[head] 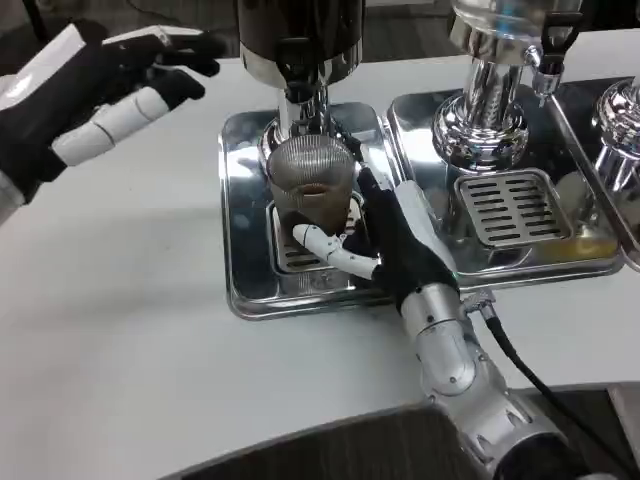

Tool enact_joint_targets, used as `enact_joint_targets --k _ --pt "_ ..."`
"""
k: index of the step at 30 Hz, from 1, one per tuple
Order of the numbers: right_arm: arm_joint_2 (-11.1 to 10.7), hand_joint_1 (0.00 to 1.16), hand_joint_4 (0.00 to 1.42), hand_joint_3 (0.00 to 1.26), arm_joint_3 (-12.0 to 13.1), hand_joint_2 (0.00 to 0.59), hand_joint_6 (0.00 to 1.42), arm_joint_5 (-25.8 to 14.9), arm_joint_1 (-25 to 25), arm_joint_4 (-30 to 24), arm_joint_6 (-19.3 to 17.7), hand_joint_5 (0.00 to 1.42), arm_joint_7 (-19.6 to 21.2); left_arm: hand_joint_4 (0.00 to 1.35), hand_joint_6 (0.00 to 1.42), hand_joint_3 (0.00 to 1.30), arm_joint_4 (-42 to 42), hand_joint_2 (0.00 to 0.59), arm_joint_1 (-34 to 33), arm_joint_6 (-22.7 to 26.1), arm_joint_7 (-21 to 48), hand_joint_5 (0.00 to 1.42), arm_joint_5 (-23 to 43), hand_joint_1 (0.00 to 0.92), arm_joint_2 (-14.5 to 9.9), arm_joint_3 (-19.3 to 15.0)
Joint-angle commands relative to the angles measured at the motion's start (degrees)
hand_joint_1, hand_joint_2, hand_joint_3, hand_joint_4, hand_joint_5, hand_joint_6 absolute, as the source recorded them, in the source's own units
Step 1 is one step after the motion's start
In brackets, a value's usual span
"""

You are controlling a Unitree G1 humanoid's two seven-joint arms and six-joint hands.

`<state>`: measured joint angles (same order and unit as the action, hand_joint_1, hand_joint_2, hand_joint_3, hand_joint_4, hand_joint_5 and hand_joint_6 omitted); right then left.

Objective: Grasp the cup under the faucet to collect the drink, then remove the cup.

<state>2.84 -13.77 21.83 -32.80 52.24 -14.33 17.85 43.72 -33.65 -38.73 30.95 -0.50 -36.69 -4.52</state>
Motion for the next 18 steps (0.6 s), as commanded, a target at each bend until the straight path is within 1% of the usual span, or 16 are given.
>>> enact_joint_targets --k 1,5,14,17,18 --pt "0.5 0.57 0.00 0.00 0.0 0.192 0.18 -0.1 -1.8 1.5 -0.4 0.07 0.8 0.29 0.38 0.31 1.1 0.102 1.9 1.4 -2.1 0.36 -0.8 0.008 -2.7 -1.4" --pt "0.6 0.59 0.01 0.00 -0.2 0.182 0.20 0.1 -2.5 2.5 -0.6 0.10 1.3 0.31 0.39 0.32 1.5 0.108 2.6 1.7 -2.6 0.36 -0.9 0.024 -3.7 -1.7" --pt "1.1 0.60 0.01 0.00 0.1 0.180 0.22 -0.4 -4.0 4.8 -0.9 0.11 1.0 0.31 0.39 0.33 2.5 0.109 4.5 2.2 -2.8 0.36 -1.3 0.032 -5.4 -1.8" --pt "1.3 0.60 0.01 0.00 0.2 0.180 0.22 -0.4 -4.5 5.4 -0.5 0.11 1.2 0.31 0.39 0.33 2.3 0.109 5.3 2.3 -2.9 0.36 -1.4 0.033 -5.7 -1.6" --pt "1.4 0.60 0.01 0.00 0.0 0.180 0.23 -0.1 -4.6 5.4 -0.2 0.11 1.9 0.32 0.40 0.33 2.2 0.109 5.5 2.4 -3.0 0.36 -1.3 0.034 -5.9 -1.6"
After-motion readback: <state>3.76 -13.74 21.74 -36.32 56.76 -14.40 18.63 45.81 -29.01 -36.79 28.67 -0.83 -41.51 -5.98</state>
